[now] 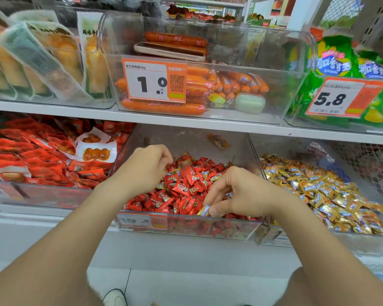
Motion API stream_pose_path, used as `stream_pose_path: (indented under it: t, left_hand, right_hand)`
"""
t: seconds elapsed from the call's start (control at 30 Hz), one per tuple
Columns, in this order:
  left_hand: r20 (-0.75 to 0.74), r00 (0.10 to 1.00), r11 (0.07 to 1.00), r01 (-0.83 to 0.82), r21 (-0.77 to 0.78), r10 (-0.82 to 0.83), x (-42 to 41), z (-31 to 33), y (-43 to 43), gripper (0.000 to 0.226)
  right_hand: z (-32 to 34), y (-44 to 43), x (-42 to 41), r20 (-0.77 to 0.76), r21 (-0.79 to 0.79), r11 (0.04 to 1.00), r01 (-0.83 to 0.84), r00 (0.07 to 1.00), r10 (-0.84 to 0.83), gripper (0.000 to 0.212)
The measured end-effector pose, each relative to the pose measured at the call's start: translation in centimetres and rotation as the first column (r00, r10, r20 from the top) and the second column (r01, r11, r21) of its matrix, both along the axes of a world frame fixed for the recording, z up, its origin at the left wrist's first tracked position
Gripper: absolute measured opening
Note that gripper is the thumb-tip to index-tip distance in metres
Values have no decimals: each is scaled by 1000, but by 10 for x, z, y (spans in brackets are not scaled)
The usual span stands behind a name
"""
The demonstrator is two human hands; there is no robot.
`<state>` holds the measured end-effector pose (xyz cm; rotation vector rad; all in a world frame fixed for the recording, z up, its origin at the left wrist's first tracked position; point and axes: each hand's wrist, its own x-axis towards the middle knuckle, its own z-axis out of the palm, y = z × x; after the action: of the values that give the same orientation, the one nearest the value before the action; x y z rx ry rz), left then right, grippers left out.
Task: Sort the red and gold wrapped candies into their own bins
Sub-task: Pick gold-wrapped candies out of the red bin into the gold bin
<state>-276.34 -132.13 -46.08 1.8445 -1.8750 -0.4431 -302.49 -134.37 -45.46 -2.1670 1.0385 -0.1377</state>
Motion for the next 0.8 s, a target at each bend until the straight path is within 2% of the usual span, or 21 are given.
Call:
stream_pose_path:
  t: [0.1, 0.17, 0.23, 0.3, 0.37, 0.43, 0.5, 0.57, 0.67, 0.73, 0.8]
  left_hand:
    - [24, 999, 998, -27, 52, 25, 6, -3, -3, 42]
    - [60, 998, 995, -31, 94, 26, 8, -3, -2, 45]
    - [143, 990, 984, -33, 175, 8, 10, -4, -2, 37]
    - [235, 971, 960, -24, 280, -45, 12, -11, -5, 17]
    - [268, 959, 937, -4, 350, -96, 13, -13, -5, 28]
    - [234, 966, 931, 21, 364, -113, 14, -11, -4, 32]
    - [192, 975, 938, 41, 344, -113, 14, -6, -3, 27]
    - [180, 977, 946, 52, 319, -114, 13, -4, -2, 29]
    - [157, 985, 962, 28, 271, -74, 12, -4, -2, 37]
    - [142, 989, 975, 1, 223, -34, 11, -2, -3, 42]
    - [134, 991, 988, -34, 148, 14, 12, -3, -8, 50]
  right_hand:
    - [1, -1, 0, 7, -50, 997, 62, 998, -62, 8]
    - [2, -2, 1, 35, -129, 986, 106, 994, -102, 10]
    - [4, -2, 1, 59, -164, 974, 155, 987, -147, 20]
    - [5, -4, 2, 73, -193, 959, 206, 978, -195, 34]
    - [3, -5, 5, 76, -201, 947, 250, 968, -239, 43]
    - [-1, -7, 9, 66, -173, 942, 286, 958, -279, 49]
    - [-2, -6, 16, 66, -89, 936, 342, 939, -337, 46]
    - [-3, -6, 24, 144, 43, 897, 439, 886, -441, 39]
    - [-3, -11, 28, 328, 336, 793, 508, 726, -604, 30]
    - [-2, -15, 30, 392, 598, 687, 412, 598, -700, 32]
    - [-5, -20, 31, 413, 772, 578, 265, 483, -772, 34]
